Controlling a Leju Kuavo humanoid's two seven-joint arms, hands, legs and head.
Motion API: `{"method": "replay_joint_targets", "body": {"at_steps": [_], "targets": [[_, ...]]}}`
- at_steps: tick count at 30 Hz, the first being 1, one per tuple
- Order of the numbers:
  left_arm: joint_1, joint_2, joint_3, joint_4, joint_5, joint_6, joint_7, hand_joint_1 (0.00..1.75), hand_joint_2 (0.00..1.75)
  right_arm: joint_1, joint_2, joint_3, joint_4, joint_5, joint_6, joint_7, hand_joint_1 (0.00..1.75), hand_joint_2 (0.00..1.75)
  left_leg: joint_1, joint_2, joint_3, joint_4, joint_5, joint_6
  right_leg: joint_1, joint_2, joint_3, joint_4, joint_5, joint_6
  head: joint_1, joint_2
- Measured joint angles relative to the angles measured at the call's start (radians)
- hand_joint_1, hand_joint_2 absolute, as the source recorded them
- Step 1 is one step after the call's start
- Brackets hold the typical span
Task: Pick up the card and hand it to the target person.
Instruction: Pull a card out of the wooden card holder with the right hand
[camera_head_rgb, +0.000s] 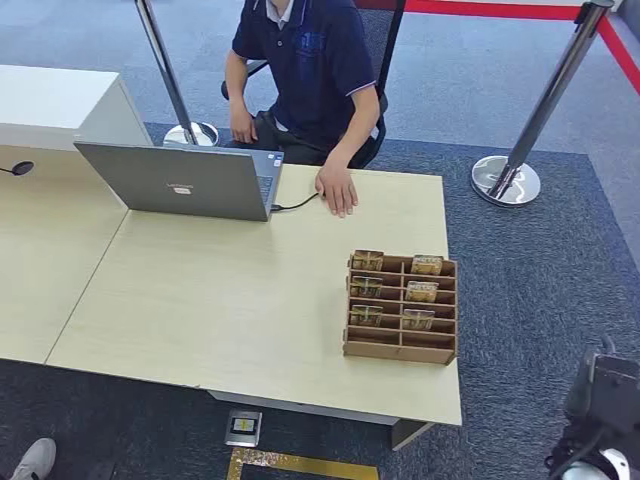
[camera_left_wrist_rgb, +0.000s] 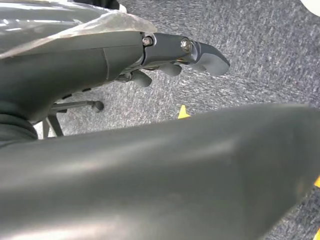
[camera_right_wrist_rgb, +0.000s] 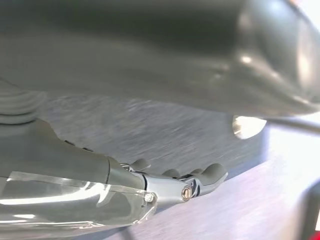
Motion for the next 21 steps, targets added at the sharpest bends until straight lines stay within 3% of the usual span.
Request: {"method": "replay_joint_targets", "body": {"at_steps": [14, 18, 21], "targets": [[-0.015, -0.007, 0.015, 0.006, -0.050, -0.017, -0.002, 0.00, 0.00, -0.118, -0.030, 0.438, -0.154, -0.009, 0.049, 0.109, 0.00, 0.00, 0.000, 0.000, 0.000, 0.000, 0.000, 0.000, 0.000, 0.000, 0.000, 0.001, 0.000, 0.000, 0.000, 0.000], [-0.018, -0.007, 0.021, 0.007, -0.065, -0.023, -0.002, 0.00, 0.00, -0.148, -0.038, 0.544, -0.154, -0.008, 0.052, 0.141, 0.00, 1.75, 0.000, 0.000, 0.000, 0.000, 0.000, 0.000, 0.000, 0.000, -0.001, 0.001, 0.000, 0.000, 0.000, 0.000], [-0.019, -0.007, 0.022, 0.008, -0.072, -0.028, -0.002, 0.00, 0.00, -0.153, -0.045, 0.587, -0.154, 0.016, 0.024, 0.159, 0.00, 1.75, 0.000, 0.000, 0.000, 0.000, 0.000, 0.000, 0.000, 0.000, -0.001, 0.001, 0.000, 0.000, 0.000, 0.000]]}}
